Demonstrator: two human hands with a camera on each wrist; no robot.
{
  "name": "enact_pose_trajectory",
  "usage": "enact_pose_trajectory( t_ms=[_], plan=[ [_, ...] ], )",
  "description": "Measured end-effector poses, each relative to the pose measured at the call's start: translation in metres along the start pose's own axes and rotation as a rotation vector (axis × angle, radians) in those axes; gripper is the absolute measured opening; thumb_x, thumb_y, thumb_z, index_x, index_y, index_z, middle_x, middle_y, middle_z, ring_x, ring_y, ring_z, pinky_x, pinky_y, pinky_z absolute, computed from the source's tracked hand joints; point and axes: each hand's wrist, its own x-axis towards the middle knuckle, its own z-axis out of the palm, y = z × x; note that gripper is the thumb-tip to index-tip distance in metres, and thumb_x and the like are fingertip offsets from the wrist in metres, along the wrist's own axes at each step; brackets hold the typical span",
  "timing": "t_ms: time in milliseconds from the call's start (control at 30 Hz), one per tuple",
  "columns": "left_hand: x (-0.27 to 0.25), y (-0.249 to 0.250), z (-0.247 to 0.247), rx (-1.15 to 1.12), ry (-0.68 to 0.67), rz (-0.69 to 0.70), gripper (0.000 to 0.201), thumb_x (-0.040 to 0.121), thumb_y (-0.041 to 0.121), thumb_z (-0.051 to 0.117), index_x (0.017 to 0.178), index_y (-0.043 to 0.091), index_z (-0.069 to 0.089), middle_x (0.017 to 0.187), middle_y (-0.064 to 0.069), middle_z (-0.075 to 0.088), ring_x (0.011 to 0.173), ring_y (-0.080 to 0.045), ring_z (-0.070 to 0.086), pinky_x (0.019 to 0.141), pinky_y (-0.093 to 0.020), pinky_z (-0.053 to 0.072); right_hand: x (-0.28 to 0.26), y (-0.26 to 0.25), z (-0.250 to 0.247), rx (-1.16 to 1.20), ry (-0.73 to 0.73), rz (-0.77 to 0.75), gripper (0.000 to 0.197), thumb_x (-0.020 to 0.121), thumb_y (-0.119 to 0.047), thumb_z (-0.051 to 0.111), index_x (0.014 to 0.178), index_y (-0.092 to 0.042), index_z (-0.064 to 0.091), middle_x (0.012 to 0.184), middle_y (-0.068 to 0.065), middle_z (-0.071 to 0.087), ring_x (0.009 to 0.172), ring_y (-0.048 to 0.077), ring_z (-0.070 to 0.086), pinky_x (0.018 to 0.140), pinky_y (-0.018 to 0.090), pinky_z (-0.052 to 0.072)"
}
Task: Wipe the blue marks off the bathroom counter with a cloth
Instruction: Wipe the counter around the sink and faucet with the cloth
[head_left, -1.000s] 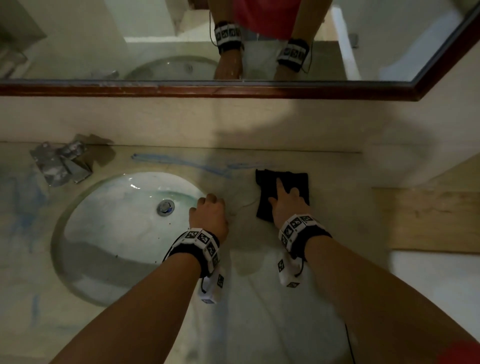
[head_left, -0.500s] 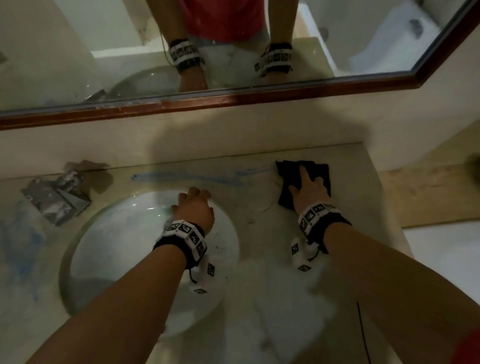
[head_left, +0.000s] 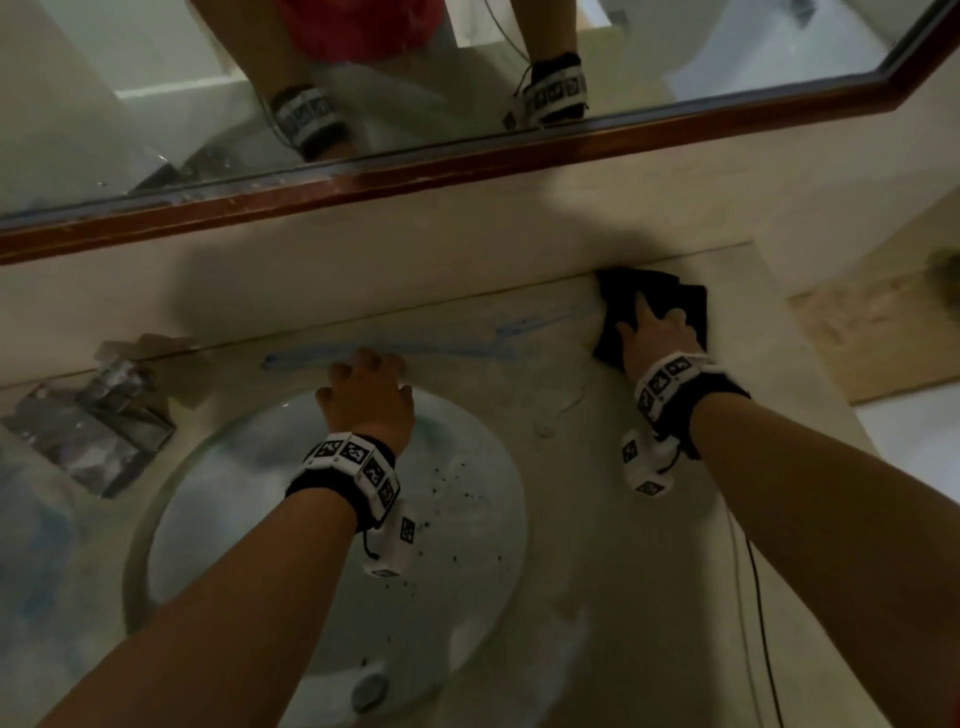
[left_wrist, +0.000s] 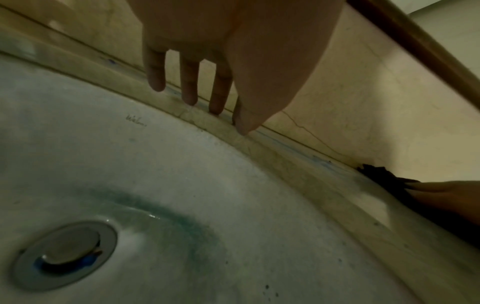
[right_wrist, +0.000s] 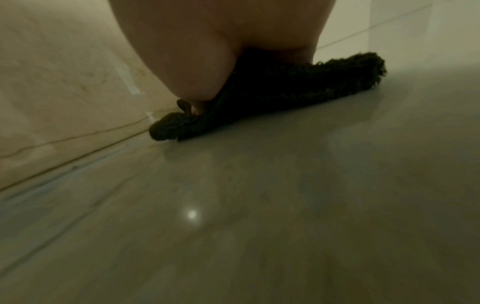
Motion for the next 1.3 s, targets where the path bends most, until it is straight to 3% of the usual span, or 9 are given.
enact_pose_trajectory(
  t_ms=[267, 367, 533, 767, 967, 1100, 1300],
  plan=[
    [0.003, -0.003, 0.000, -0.022, -0.068, 0.000, 0.045, 0.092, 0.022, 0.046, 0.136, 0.030, 0.046, 0.143, -0.002, 0.038, 0.127, -0.035, 0.034, 0.099, -0.047, 0.038, 0.005, -0.006, -0.004, -0.050, -0.026, -0.032, 0.057, 0.101, -0.049, 0.026, 0.154, -0.039, 0.005, 0.151, 0.022, 0.020, 0.122, 0.048, 0.043, 0.098, 0.054, 0.045],
    [-0.001, -0.004, -0.002, -0.016, -0.079, 0.024, 0.047, 0.091, 0.020, 0.046, 0.137, 0.031, 0.046, 0.143, -0.001, 0.037, 0.127, -0.033, 0.032, 0.098, -0.046, 0.036, -0.003, -0.021, -0.001, -0.087, -0.051, -0.118, 0.058, 0.096, -0.053, 0.013, 0.153, -0.039, 0.010, 0.152, 0.016, 0.021, 0.121, 0.046, 0.044, 0.097, 0.053, 0.045],
    [-0.003, -0.010, -0.004, -0.035, -0.096, 0.067, 0.055, 0.088, 0.017, 0.048, 0.140, 0.033, 0.042, 0.148, 0.001, 0.033, 0.132, -0.031, 0.029, 0.099, -0.047, 0.034, -0.043, -0.084, 0.011, -0.141, -0.071, -0.276, 0.052, 0.103, -0.043, 0.028, 0.152, -0.041, 0.011, 0.140, 0.017, 0.033, 0.106, 0.042, 0.053, 0.087, 0.051, 0.051],
    [-0.005, -0.016, -0.005, -0.037, -0.151, 0.094, 0.062, 0.088, 0.021, 0.050, 0.146, 0.036, 0.034, 0.154, 0.002, 0.026, 0.141, -0.029, 0.020, 0.106, -0.055, 0.027, -0.090, -0.152, 0.050, -0.212, -0.102, -0.501, 0.054, 0.104, -0.042, 0.028, 0.154, -0.039, 0.007, 0.143, 0.015, 0.032, 0.118, 0.037, 0.045, 0.082, 0.043, 0.047],
    [-0.004, -0.012, -0.012, -0.039, -0.227, 0.061, 0.066, 0.089, 0.022, 0.051, 0.148, 0.038, 0.029, 0.158, 0.004, 0.017, 0.144, -0.027, 0.013, 0.109, -0.060, 0.019, -0.090, -0.143, 0.049, -0.138, -0.097, -0.415, 0.055, 0.103, -0.047, 0.029, 0.153, -0.043, 0.007, 0.146, 0.013, 0.033, 0.120, 0.034, 0.045, 0.084, 0.043, 0.047],
    [-0.005, -0.007, -0.018, -0.031, -0.271, 0.038, 0.069, 0.089, 0.016, 0.050, 0.150, 0.037, 0.026, 0.159, 0.003, 0.013, 0.146, -0.028, 0.010, 0.111, -0.060, 0.016, -0.079, -0.099, 0.041, -0.082, -0.079, -0.309, 0.055, 0.102, -0.049, 0.029, 0.152, -0.045, 0.007, 0.142, 0.014, 0.036, 0.112, 0.037, 0.051, 0.087, 0.046, 0.051],
    [-0.009, -0.003, -0.015, -0.024, -0.224, 0.032, 0.069, 0.088, 0.013, 0.048, 0.149, 0.035, 0.027, 0.158, 0.001, 0.016, 0.144, -0.030, 0.013, 0.111, -0.060, 0.018, -0.063, -0.041, 0.026, -0.052, -0.120, -0.112, 0.056, 0.101, -0.050, 0.029, 0.150, -0.050, 0.002, 0.154, 0.010, 0.022, 0.124, 0.040, 0.044, 0.096, 0.051, 0.048]
  ],
)
